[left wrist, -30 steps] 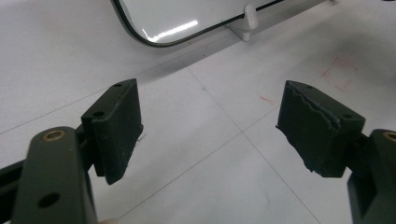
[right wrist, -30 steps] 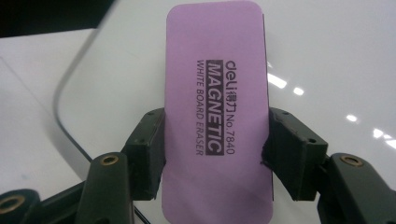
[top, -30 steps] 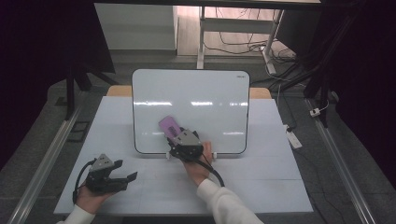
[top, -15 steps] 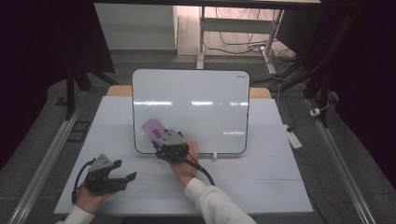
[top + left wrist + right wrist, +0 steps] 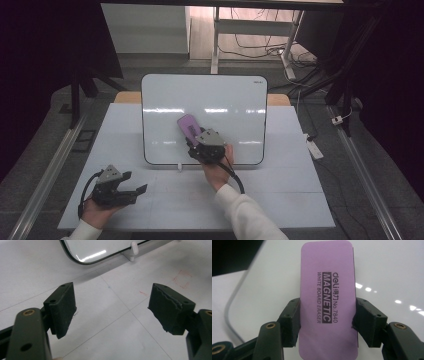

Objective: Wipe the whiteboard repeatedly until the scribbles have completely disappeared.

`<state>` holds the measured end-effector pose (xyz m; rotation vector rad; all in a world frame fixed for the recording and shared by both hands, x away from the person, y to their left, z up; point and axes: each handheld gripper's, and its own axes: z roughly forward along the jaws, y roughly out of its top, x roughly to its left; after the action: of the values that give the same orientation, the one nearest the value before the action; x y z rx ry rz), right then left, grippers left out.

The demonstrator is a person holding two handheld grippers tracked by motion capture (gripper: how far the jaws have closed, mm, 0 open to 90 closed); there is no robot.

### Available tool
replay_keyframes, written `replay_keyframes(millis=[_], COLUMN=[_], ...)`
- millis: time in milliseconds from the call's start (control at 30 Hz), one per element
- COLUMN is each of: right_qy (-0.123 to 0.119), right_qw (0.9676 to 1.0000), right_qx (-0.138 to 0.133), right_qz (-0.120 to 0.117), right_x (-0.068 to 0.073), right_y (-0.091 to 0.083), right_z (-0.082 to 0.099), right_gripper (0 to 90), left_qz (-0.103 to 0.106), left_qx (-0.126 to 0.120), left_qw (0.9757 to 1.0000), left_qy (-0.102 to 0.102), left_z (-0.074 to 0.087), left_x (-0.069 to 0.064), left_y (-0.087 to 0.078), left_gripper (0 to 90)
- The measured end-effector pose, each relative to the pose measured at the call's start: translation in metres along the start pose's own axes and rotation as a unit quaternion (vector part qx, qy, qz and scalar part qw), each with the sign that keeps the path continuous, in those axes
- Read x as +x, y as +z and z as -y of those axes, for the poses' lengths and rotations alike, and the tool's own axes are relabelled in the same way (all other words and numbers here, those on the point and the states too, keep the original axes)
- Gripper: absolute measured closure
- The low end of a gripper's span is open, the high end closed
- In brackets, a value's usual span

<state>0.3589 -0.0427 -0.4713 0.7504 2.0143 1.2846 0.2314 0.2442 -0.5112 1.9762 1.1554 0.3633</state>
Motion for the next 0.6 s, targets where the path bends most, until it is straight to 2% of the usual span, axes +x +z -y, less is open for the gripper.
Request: replay_keyframes(millis=[100, 200, 267, 333, 400, 500, 600], right_qy=[-0.007, -0.025, -0.026, -0.021, 0.000, -0.001, 0.007], right_qw=[0.9996, 0.9979, 0.9969, 0.9964, 0.9961, 0.9979, 0.9987], right_qx=[0.001, 0.006, 0.008, 0.006, 0.011, 0.010, 0.010], right_qz=[-0.029, -0.060, -0.074, -0.082, -0.088, -0.063, -0.050], right_x=[0.022, 0.044, 0.052, 0.050, 0.043, 0.028, 0.013], right_y=[0.013, 0.025, 0.029, 0.028, 0.025, 0.015, 0.003], right_z=[-0.003, -0.003, -0.001, 0.000, -0.001, 0.000, 0.004], right_gripper=[40.8, 40.8, 40.8, 40.7, 40.8, 40.8, 40.7], left_qz=[-0.002, -0.001, -0.001, -0.001, -0.001, -0.002, -0.002], left_qx=[-0.001, -0.002, -0.001, -0.002, -0.004, -0.003, -0.002], left_qw=[1.0000, 1.0000, 1.0000, 1.0000, 1.0000, 1.0000, 1.0000], left_qy=[0.000, -0.001, -0.003, -0.004, -0.004, -0.002, -0.002], left_z=[0.000, 0.001, 0.001, 0.001, 0.001, 0.000, 0.000], left_x=[0.000, 0.001, 0.002, 0.003, 0.002, 0.001, 0.001], left_y=[-0.001, -0.001, -0.001, -0.002, -0.002, -0.002, -0.001], left_gripper=[22.2, 22.2, 22.2, 22.2, 22.2, 22.2, 22.2])
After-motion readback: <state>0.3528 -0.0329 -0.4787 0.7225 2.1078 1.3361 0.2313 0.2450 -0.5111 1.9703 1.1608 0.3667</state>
